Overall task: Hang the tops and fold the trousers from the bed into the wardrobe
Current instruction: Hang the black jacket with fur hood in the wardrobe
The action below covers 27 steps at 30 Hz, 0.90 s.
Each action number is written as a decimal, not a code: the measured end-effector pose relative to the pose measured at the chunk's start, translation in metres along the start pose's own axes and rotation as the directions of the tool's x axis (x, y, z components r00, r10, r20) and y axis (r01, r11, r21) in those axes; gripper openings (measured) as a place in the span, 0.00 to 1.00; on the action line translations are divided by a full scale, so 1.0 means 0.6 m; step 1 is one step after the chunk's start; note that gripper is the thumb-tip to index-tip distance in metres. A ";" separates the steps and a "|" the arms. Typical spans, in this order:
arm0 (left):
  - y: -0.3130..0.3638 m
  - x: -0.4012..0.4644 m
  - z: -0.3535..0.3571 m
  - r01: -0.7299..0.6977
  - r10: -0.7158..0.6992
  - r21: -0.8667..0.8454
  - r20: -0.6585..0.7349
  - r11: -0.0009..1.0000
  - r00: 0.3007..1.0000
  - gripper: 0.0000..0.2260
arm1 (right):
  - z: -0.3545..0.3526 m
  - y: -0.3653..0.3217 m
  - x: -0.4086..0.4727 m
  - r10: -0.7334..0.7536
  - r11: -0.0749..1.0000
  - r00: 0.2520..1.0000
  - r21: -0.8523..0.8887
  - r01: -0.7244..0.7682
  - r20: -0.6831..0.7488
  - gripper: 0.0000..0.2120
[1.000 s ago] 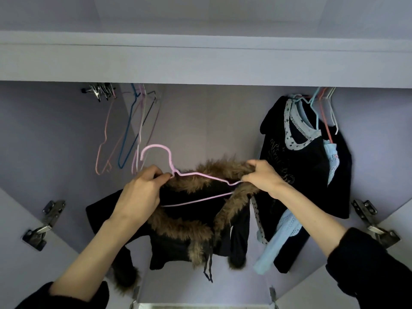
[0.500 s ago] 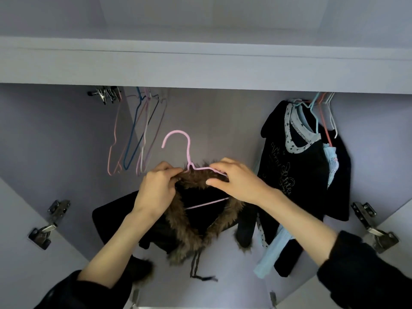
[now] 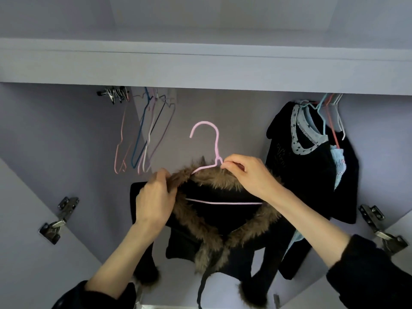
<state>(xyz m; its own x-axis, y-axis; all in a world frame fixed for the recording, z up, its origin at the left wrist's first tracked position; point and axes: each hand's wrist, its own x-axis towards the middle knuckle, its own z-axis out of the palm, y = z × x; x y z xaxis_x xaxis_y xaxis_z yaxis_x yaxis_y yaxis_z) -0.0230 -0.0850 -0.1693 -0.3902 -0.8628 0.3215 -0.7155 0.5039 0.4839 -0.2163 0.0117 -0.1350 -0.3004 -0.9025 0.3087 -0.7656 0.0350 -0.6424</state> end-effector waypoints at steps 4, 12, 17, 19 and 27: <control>0.012 0.035 -0.018 0.020 -0.019 -0.102 0.017 0.995 1.000 0.08 | -0.002 0.024 -0.019 -0.048 0.989 0.992 -0.136 0.063 0.114 0.09; 0.039 0.047 -0.005 -0.166 0.187 -0.140 0.155 0.976 0.970 0.10 | -0.035 0.033 -0.018 -0.019 0.995 0.996 -0.098 0.011 -0.086 0.08; 0.037 0.033 0.012 -0.206 0.219 -0.111 0.116 0.972 0.969 0.09 | -0.034 0.034 -0.039 0.064 0.998 0.997 0.025 -0.063 -0.050 0.08; 0.046 0.041 0.014 -0.227 0.237 -0.143 0.059 0.963 0.970 0.08 | -0.027 0.036 -0.042 0.059 0.997 0.998 0.049 -0.058 -0.023 0.08; 0.050 0.034 0.062 -0.302 0.341 -0.195 0.220 0.933 0.914 0.11 | -0.043 0.069 -0.053 0.384 0.850 0.914 0.335 -0.406 0.134 0.08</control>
<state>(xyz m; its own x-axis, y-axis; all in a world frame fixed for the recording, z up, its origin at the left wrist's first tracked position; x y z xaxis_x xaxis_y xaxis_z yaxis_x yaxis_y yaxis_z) -0.0740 -0.0889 -0.1782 -0.7283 -0.6254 0.2800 -0.4372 0.7388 0.5129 -0.2529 0.0532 -0.1531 -0.4923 -0.8685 -0.0582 -0.3381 0.2524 -0.9066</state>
